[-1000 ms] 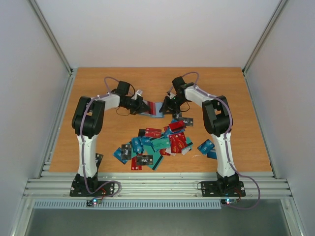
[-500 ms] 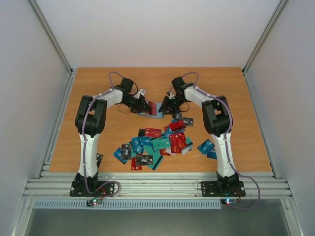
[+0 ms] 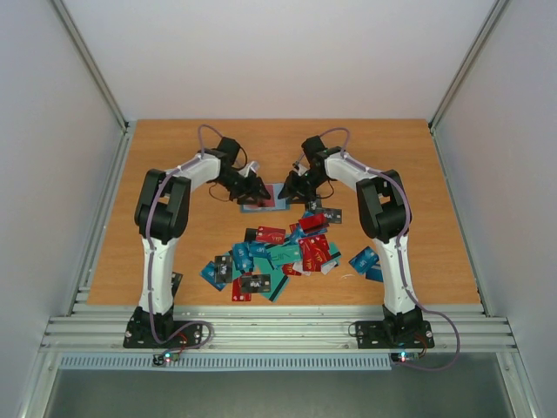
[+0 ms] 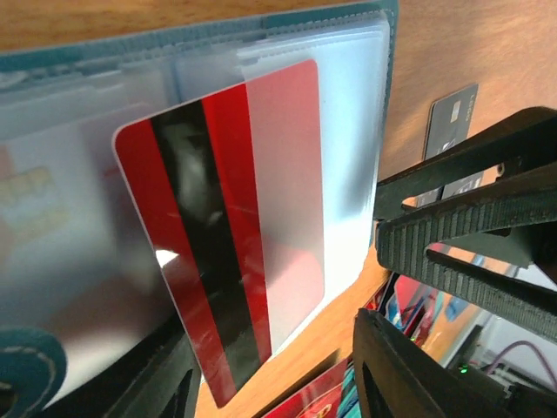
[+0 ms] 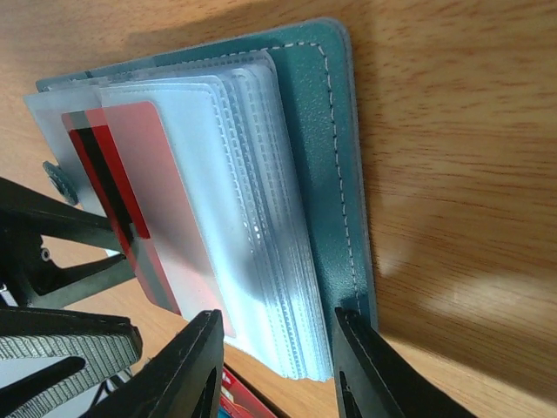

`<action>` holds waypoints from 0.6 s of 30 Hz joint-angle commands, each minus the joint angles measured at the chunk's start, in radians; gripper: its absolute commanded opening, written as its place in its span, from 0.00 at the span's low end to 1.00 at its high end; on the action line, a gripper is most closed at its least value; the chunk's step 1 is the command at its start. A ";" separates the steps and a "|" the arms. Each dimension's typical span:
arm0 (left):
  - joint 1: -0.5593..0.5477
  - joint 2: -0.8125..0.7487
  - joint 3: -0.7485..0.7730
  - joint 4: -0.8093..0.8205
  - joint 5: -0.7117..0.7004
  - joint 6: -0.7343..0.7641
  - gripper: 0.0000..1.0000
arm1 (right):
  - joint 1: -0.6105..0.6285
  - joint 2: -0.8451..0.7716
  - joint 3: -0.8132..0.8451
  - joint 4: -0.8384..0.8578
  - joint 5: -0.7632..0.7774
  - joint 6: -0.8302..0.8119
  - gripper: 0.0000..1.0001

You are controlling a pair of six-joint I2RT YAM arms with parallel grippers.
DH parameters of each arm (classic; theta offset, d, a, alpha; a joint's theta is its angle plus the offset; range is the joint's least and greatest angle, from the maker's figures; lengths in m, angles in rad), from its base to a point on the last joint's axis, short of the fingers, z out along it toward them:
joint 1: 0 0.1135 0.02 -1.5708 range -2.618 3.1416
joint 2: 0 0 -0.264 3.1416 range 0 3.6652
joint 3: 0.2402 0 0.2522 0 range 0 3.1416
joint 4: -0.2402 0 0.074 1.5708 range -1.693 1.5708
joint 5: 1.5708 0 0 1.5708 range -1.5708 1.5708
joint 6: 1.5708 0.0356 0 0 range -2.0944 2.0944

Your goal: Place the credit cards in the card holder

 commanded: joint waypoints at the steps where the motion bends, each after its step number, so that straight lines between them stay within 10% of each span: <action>1: -0.003 -0.036 0.043 -0.099 -0.090 0.016 0.52 | 0.009 -0.047 0.004 -0.023 0.019 -0.013 0.37; 10: -0.004 -0.058 0.085 -0.178 -0.207 0.032 0.61 | 0.007 -0.068 0.022 -0.036 0.034 -0.027 0.39; 18: -0.027 -0.051 0.170 -0.232 -0.310 0.016 0.30 | 0.007 -0.084 0.015 -0.053 0.105 -0.040 0.37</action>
